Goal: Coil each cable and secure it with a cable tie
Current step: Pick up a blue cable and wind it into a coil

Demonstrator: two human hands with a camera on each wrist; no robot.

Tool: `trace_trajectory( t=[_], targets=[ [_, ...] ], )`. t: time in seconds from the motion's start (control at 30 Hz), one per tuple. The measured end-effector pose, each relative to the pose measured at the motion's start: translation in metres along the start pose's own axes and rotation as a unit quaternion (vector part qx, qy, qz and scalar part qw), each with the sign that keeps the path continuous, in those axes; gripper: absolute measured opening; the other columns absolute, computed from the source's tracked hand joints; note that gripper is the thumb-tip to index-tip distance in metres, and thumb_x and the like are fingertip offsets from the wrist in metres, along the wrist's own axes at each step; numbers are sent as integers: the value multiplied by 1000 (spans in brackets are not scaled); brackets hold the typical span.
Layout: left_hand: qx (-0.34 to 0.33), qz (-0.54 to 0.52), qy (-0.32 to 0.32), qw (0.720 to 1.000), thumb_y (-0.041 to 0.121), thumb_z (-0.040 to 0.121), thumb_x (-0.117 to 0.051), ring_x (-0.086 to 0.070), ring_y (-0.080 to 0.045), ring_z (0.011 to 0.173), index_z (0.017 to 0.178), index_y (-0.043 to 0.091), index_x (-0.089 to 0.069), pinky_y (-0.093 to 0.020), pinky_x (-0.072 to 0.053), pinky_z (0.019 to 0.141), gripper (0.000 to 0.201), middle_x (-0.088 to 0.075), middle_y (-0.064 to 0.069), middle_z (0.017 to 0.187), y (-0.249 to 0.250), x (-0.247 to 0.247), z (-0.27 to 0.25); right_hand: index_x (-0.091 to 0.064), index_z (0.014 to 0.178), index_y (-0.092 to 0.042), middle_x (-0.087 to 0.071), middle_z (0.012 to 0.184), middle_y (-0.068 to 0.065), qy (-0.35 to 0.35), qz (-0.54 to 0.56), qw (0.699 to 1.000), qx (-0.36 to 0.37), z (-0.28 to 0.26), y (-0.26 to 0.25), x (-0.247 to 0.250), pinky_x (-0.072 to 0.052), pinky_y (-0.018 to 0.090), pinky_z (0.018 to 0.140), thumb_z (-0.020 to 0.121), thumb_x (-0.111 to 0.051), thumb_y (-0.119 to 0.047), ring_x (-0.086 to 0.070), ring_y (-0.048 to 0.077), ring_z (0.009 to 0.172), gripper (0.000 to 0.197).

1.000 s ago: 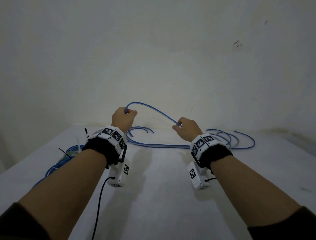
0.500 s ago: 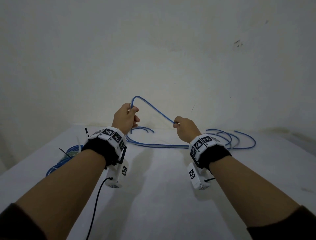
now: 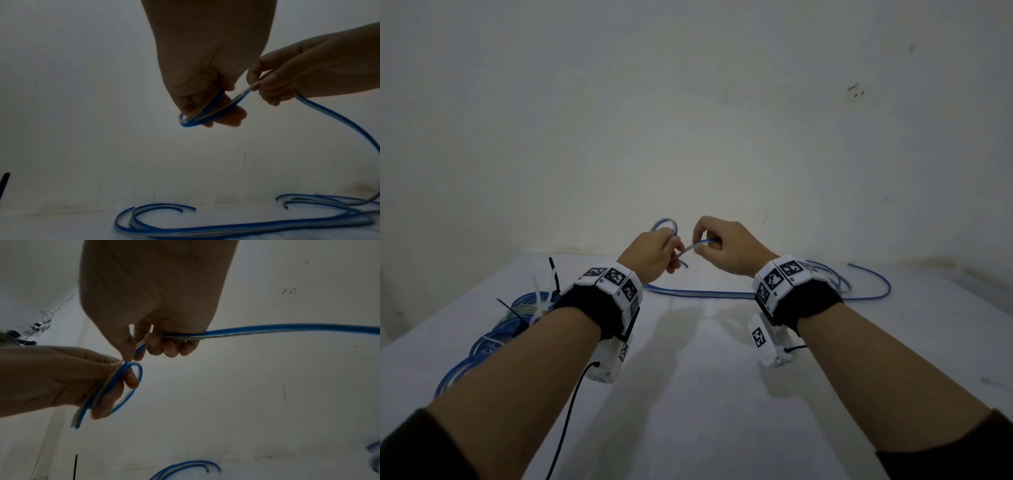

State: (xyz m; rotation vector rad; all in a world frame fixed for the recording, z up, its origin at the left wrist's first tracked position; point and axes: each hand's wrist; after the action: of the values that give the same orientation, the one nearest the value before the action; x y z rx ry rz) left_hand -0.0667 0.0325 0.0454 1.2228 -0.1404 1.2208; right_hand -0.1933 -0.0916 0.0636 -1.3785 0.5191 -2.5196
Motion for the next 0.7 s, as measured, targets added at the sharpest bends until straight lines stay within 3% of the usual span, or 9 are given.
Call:
trace_trajectory(
  t=[0.13, 0.27, 0.33, 0.4, 0.5, 0.6, 0.7],
  targets=[
    [19, -35, -9, 999, 20, 101, -32, -48, -4, 48, 83, 7, -59, -11, -35, 50, 36, -51, 6, 61, 5, 2, -4, -66, 90, -23, -51, 80, -8, 61, -119, 991, 16, 8, 3, 0, -30, 33, 82, 89, -59, -32, -47, 13, 85, 12],
    [63, -166, -36, 983, 22, 101, -31, -35, -7, 37, 68, 6, -58, -21, -28, 44, 45, -42, 6, 44, 8, 2, -6, -71, 99, -26, -58, 99, 2, 90, -106, 990, -1, 11, 6, -9, -25, 33, 84, 94, -53, -32, -48, 20, 101, 20],
    [82, -201, -48, 975, 17, 98, -31, -32, -12, 37, 64, 4, -55, -22, -27, 43, 43, -41, 4, 41, 10, 6, -7, -70, 97, -23, -59, 98, 4, 96, -74, 993, -11, 11, 8, -14, -28, 35, 87, 95, -51, -28, -50, 21, 100, 20],
    [90, -231, -49, 967, 11, 95, -30, -38, -14, 38, 64, 4, -54, -23, -33, 45, 40, -45, 0, 45, 9, 10, -8, -69, 93, -22, -59, 91, 3, 110, -50, 992, -22, 13, 12, -16, -32, 39, 89, 95, -49, -24, -52, 21, 95, 20],
    [87, -282, -62, 953, 14, 99, -29, -47, -14, 43, 70, 5, -52, -25, -41, 49, 38, -50, -2, 51, 4, 17, -12, -63, 81, -26, -53, 76, -4, 108, 5, 994, -31, 14, 19, -18, -36, 43, 86, 97, -44, -22, -49, 14, 80, 24],
    [78, -319, -72, 942, 24, 101, -35, -48, -14, 43, 72, 8, -52, -23, -44, 48, 38, -51, 0, 50, 3, 18, -15, -53, 73, -29, -47, 68, -12, 94, 100, 989, -48, 13, 15, -20, -36, 34, 75, 98, -40, -17, -43, 6, 66, 31],
    [104, -335, -47, 935, 40, 96, -43, -42, -14, 40, 64, 11, -49, -21, -41, 44, 44, -45, 0, 46, 4, 15, -15, -53, 77, -22, -49, 73, -9, 85, 146, 984, -62, 13, 7, -26, -35, 24, 71, 100, -38, -17, -43, 6, 69, 28]
  ],
)
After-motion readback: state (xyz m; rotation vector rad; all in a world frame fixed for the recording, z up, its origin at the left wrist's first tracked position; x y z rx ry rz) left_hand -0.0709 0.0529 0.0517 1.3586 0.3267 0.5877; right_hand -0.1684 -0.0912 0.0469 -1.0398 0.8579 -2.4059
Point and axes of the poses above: each hand's wrist, its own z-axis towards the middle knuckle, its own x-axis out of the back of the hand, y = z × x
